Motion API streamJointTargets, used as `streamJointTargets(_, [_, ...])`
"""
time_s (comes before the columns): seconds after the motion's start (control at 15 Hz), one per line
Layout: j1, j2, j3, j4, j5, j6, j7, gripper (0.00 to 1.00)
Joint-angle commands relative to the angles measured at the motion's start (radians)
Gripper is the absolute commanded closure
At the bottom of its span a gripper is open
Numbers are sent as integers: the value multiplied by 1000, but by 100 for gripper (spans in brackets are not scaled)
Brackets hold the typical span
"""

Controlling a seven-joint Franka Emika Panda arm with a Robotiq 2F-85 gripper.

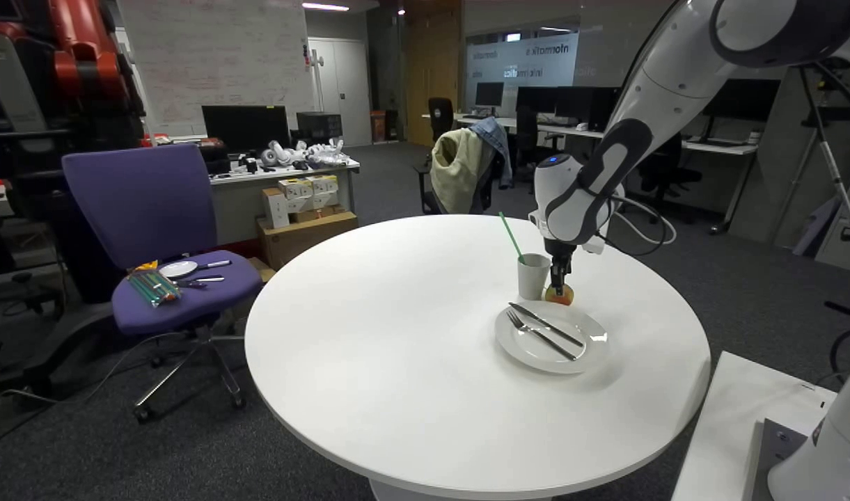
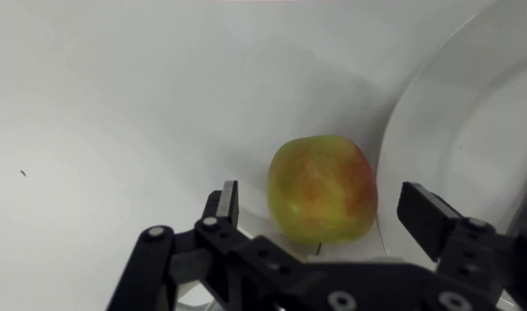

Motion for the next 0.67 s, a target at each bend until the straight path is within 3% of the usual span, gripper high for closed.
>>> streamJointTargets(0.0, [5, -1, -11, 2, -20, 28, 12, 0])
streamJointTargets(0.6, [-1, 0, 1, 1, 0, 13, -1, 0])
